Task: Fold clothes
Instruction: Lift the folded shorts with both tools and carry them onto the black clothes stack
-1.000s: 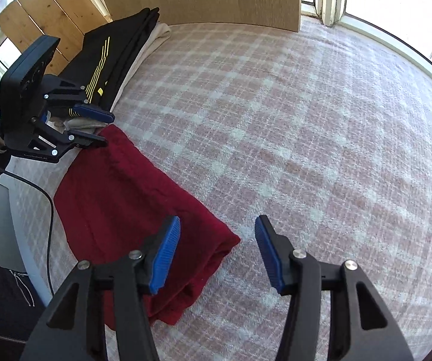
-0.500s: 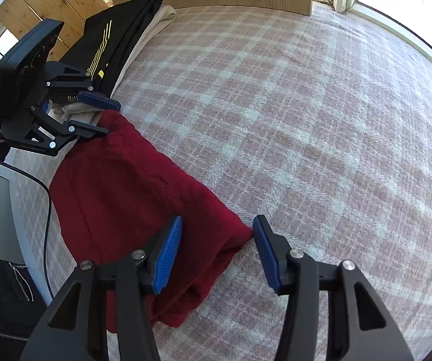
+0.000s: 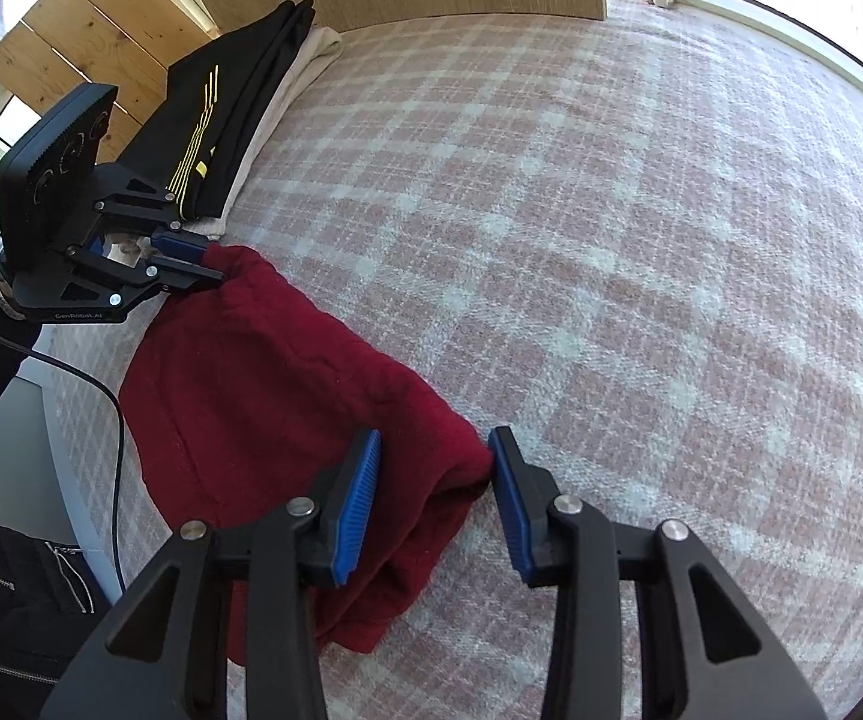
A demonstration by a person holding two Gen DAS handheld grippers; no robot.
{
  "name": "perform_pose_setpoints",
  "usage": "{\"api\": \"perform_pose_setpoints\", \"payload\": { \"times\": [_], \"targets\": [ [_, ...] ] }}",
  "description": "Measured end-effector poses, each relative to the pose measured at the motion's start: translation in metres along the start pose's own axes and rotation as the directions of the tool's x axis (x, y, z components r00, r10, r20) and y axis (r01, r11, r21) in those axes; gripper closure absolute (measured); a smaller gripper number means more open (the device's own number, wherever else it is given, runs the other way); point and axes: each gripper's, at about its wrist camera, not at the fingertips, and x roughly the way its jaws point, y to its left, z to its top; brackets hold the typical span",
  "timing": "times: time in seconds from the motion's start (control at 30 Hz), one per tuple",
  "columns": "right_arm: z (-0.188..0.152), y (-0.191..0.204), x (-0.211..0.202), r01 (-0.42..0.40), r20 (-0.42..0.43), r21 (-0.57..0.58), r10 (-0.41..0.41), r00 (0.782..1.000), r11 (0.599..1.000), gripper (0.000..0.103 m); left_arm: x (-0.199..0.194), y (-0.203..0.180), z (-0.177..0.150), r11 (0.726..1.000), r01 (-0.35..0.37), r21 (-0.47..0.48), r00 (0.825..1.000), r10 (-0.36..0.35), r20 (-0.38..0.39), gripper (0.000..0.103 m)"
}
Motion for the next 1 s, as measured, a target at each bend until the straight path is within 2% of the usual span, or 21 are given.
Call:
{"api": "perform_pose_setpoints", "payload": {
  "times": [0.1, 0.23, 0.27, 0.3, 0.47, 0.6, 0.73, 0.87, 1.0],
  "targets": [
    [-0.001, 0.005, 0.001, 0.015, -0.009, 0.005, -0.015, 1.0, 1.0, 0.072, -0.002, 0.006, 0.001, 0.999, 0.019, -0.047, 1.0, -0.018, 0.023, 0.093],
    [0.002, 0.008, 0.001, 0.038, -0.029, -0.008, -0.038, 0.999, 0.999, 0.072, -0.003, 0.01, 0.0, 0.997, 0.017, -0.071, 0.999, -0.015, 0.036, 0.093],
    [0.002, 0.009, 0.001, 0.041, -0.031, -0.014, -0.041, 0.999, 0.999, 0.074, -0.004, 0.011, 0.001, 0.998, 0.013, -0.069, 0.999, -0.011, 0.035, 0.093],
    [0.002, 0.01, 0.001, 0.042, -0.031, -0.017, -0.042, 0.999, 0.999, 0.083, -0.004, 0.011, 0.001, 0.998, 0.009, -0.067, 0.999, -0.007, 0.034, 0.093],
    [-0.001, 0.006, -0.006, 0.006, 0.0, 0.019, -0.006, 1.0, 1.0, 0.084, -0.003, 0.021, 0.002, 0.982, 0.07, -0.175, 0.997, -0.062, 0.051, 0.094],
    [-0.008, 0.008, -0.018, 0.001, 0.032, 0.032, -0.002, 0.999, 0.999, 0.084, -0.008, 0.013, -0.002, 0.982, 0.066, -0.179, 0.994, -0.05, 0.093, 0.095],
    [-0.017, 0.015, -0.033, 0.005, 0.059, 0.043, -0.007, 0.998, 0.999, 0.085, -0.026, 0.008, -0.012, 0.961, 0.138, -0.239, 0.975, -0.09, 0.203, 0.096],
    [-0.022, 0.022, -0.047, -0.004, 0.078, 0.064, -0.001, 0.997, 0.998, 0.086, -0.047, 0.001, -0.023, 0.945, 0.168, -0.281, 0.948, -0.077, 0.309, 0.096],
    [-0.02, 0.042, -0.068, 0.008, 0.133, 0.037, -0.013, 0.991, 0.999, 0.086, -0.072, -0.008, -0.031, 0.953, 0.134, -0.272, 0.939, -0.035, 0.342, 0.096]
  ]
}}
